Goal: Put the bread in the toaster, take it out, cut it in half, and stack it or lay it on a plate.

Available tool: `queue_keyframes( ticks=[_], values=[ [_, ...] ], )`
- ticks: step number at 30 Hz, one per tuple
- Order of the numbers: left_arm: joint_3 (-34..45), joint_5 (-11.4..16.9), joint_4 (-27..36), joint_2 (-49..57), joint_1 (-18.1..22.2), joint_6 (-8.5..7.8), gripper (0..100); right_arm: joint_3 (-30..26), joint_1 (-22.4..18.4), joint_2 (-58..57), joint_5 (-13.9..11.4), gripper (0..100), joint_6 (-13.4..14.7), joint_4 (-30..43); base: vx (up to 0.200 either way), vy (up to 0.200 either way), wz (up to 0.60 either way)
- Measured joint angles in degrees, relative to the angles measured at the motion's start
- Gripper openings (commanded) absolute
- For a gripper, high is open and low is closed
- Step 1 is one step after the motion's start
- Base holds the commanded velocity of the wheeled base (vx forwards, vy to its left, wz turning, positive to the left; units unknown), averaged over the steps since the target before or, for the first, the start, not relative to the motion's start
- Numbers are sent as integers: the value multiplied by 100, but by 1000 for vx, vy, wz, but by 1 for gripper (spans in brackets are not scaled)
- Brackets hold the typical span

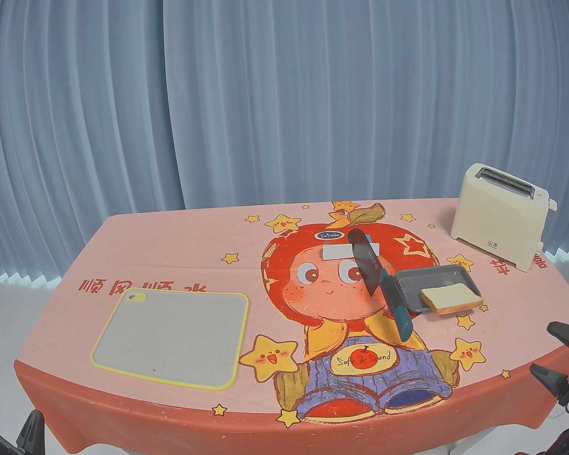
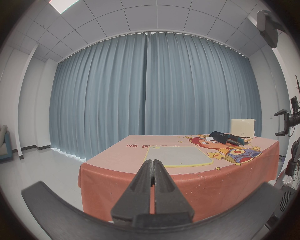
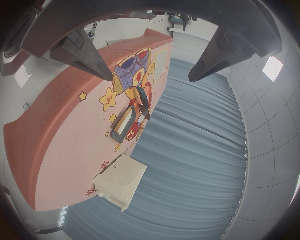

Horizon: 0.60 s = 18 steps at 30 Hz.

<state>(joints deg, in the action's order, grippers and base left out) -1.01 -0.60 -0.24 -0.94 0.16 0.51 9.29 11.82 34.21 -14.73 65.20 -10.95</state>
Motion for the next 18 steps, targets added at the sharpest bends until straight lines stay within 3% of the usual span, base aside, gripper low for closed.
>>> queue_keyframes(
  ticks=[18],
  values=[
    [0,0,0,0,0,0,0,-23,96,705,-7,100,16,-689,0,0,0]
  ],
)
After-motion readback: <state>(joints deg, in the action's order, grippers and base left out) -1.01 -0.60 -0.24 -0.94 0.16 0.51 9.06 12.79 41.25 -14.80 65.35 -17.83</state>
